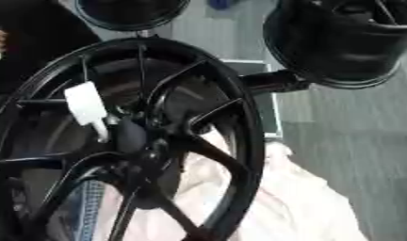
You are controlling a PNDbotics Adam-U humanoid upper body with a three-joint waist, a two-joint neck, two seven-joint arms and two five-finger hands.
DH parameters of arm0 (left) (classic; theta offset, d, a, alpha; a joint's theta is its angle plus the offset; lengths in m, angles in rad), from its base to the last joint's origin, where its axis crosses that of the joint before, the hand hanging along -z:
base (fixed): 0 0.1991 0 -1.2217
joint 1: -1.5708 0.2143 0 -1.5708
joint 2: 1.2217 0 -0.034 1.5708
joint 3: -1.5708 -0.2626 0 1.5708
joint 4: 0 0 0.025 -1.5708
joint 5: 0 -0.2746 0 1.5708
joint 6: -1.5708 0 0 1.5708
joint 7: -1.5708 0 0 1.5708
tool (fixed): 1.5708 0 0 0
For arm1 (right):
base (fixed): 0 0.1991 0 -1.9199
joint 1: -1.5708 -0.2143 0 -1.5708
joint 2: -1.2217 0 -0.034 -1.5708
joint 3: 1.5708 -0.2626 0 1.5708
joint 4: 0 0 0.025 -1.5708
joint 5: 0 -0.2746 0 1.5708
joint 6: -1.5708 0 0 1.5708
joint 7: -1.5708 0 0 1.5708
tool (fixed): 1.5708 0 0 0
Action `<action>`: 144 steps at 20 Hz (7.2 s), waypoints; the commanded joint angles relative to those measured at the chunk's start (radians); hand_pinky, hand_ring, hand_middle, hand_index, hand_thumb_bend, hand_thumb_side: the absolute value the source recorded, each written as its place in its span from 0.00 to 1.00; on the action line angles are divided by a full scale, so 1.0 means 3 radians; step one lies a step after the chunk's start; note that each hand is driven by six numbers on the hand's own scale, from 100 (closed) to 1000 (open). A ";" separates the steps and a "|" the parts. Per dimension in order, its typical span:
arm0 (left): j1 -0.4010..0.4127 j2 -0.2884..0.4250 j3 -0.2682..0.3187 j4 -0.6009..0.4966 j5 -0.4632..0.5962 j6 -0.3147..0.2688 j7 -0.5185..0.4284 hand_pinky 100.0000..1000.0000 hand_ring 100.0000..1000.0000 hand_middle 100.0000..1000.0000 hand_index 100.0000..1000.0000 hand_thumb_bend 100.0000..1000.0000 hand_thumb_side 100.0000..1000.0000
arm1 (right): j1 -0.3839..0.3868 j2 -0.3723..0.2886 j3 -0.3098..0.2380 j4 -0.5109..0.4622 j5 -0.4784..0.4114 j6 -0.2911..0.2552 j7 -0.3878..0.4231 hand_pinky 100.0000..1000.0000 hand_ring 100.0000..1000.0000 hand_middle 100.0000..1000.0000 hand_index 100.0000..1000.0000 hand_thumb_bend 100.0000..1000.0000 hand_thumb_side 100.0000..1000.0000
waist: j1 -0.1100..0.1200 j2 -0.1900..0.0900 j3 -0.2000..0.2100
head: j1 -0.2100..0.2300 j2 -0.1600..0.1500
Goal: Pull the pin out of the wheel hub.
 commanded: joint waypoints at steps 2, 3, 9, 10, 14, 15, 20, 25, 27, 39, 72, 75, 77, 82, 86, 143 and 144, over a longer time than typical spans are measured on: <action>-0.0108 0.0095 -0.0050 -0.0100 0.0007 -0.0031 -0.0107 0.79 0.68 0.63 0.71 0.37 0.00 | -0.0013 -0.0055 -0.0005 -0.0041 0.0000 0.0001 0.0001 0.40 0.57 0.51 0.71 0.00 0.41 | 0.0016 -0.0045 -0.0010 | 0.0009 -0.0036; -0.0125 0.0105 -0.0080 -0.0118 0.0000 -0.0037 -0.0143 0.79 0.68 0.64 0.72 0.39 0.00 | -0.0013 -0.0057 -0.0003 -0.0041 -0.0001 0.0000 0.0002 0.40 0.57 0.51 0.71 0.00 0.41 | 0.0017 -0.0044 -0.0014 | 0.0008 -0.0035; -0.0258 0.0199 -0.0341 -0.0182 -0.0036 -0.0126 -0.0463 0.81 0.72 0.67 0.76 0.46 0.00 | -0.0016 -0.0078 0.0009 -0.0041 -0.0002 -0.0001 0.0013 0.40 0.57 0.51 0.71 0.00 0.41 | 0.0047 -0.0043 -0.0029 | 0.0021 -0.0030; -0.0282 0.0213 -0.0383 -0.0183 -0.0045 -0.0144 -0.0529 0.81 0.73 0.68 0.76 0.46 0.00 | -0.0016 -0.0082 0.0011 -0.0041 -0.0002 -0.0001 0.0015 0.40 0.57 0.51 0.71 0.00 0.41 | 0.0056 -0.0042 -0.0031 | 0.0020 -0.0028; -0.0347 0.0235 -0.0498 -0.0184 -0.0004 -0.0203 -0.0775 0.83 0.75 0.71 0.79 0.50 0.00 | -0.0019 -0.0097 0.0016 -0.0041 0.0000 -0.0005 0.0016 0.40 0.57 0.51 0.71 0.00 0.41 | 0.0089 -0.0037 -0.0038 | 0.0010 -0.0022; -0.0360 0.0238 -0.0520 -0.0184 0.0004 -0.0223 -0.0823 0.83 0.75 0.71 0.79 0.51 0.00 | -0.0022 -0.0100 0.0019 -0.0041 0.0000 -0.0006 0.0018 0.40 0.57 0.51 0.71 0.00 0.41 | 0.0095 -0.0035 -0.0042 | 0.0006 -0.0024; -0.0465 0.0195 -0.0641 -0.0184 -0.0001 -0.0298 -0.0956 0.83 0.76 0.72 0.81 0.54 0.00 | -0.0035 -0.0108 0.0031 -0.0041 -0.0005 -0.0010 0.0030 0.40 0.57 0.51 0.71 0.00 0.41 | 0.0117 -0.0020 -0.0068 | -0.0002 -0.0019; -0.0604 0.0091 -0.0805 -0.0117 -0.0011 -0.0212 -0.1114 0.83 0.76 0.72 0.82 0.55 0.00 | -0.0052 -0.0110 0.0039 -0.0041 -0.0011 -0.0016 0.0037 0.40 0.57 0.51 0.71 0.00 0.41 | 0.0143 -0.0006 -0.0108 | 0.0010 -0.0012; -0.0675 0.0030 -0.0885 -0.0006 -0.0016 -0.0184 -0.1193 0.83 0.76 0.71 0.81 0.55 0.00 | -0.0057 -0.0109 0.0039 -0.0041 -0.0013 -0.0018 0.0038 0.40 0.57 0.51 0.71 0.00 0.41 | 0.0152 -0.0002 -0.0121 | 0.0019 -0.0011; -0.0927 -0.0322 -0.1202 0.0701 -0.0103 -0.0258 -0.1365 0.83 0.74 0.69 0.78 0.48 0.00 | -0.0065 -0.0096 0.0043 -0.0041 -0.0024 -0.0023 0.0051 0.40 0.57 0.51 0.71 0.00 0.41 | 0.0138 0.0001 -0.0158 | 0.0048 -0.0016; -0.1071 -0.0549 -0.1434 0.1099 -0.0224 -0.0395 -0.1367 0.79 0.66 0.53 0.65 0.50 0.01 | -0.0077 -0.0064 0.0042 -0.0041 -0.0046 -0.0040 0.0053 0.40 0.57 0.51 0.71 0.00 0.41 | 0.0153 0.0033 -0.0176 | 0.0041 -0.0119; -0.1082 -0.0570 -0.1427 0.1113 -0.0194 -0.0416 -0.1367 0.78 0.63 0.49 0.61 0.47 0.01 | -0.0076 -0.0062 0.0041 -0.0041 -0.0048 -0.0041 0.0055 0.40 0.57 0.51 0.71 0.00 0.41 | 0.0153 0.0033 -0.0176 | 0.0040 -0.0122; -0.1091 -0.0581 -0.1406 0.1113 -0.0135 -0.0414 -0.1367 0.78 0.63 0.50 0.62 0.47 0.01 | -0.0075 -0.0059 0.0041 -0.0041 -0.0049 -0.0040 0.0056 0.40 0.57 0.51 0.71 0.00 0.41 | 0.0152 0.0032 -0.0177 | 0.0039 -0.0124; -0.1109 -0.0589 -0.1408 0.1096 -0.0053 -0.0398 -0.1367 0.79 0.67 0.58 0.66 0.49 0.01 | -0.0071 -0.0054 0.0039 -0.0041 -0.0051 -0.0037 0.0060 0.40 0.57 0.51 0.71 0.00 0.41 | 0.0153 0.0030 -0.0180 | 0.0039 -0.0131; -0.1124 -0.0595 -0.1381 0.1082 -0.0015 -0.0384 -0.1367 0.73 0.50 0.31 0.45 0.45 0.01 | -0.0071 -0.0053 0.0038 -0.0041 -0.0051 -0.0039 0.0061 0.40 0.57 0.51 0.71 0.00 0.41 | 0.0154 0.0029 -0.0176 | 0.0037 -0.0137; -0.0331 0.0077 0.0501 0.1862 -0.0003 -0.0208 0.0406 0.80 0.68 0.59 0.67 0.22 0.00 | -0.0014 -0.0020 -0.0036 -0.0041 -0.0018 -0.0046 -0.0014 0.40 0.57 0.51 0.71 0.00 0.41 | 0.0058 -0.0030 0.0007 | -0.0051 -0.0086; -0.0329 0.0066 0.0494 0.1787 0.0050 -0.0197 0.0519 0.79 0.65 0.57 0.65 0.19 0.00 | -0.0014 -0.0019 -0.0035 -0.0041 -0.0019 -0.0046 -0.0013 0.40 0.57 0.51 0.71 0.00 0.41 | 0.0055 -0.0029 0.0005 | -0.0050 -0.0084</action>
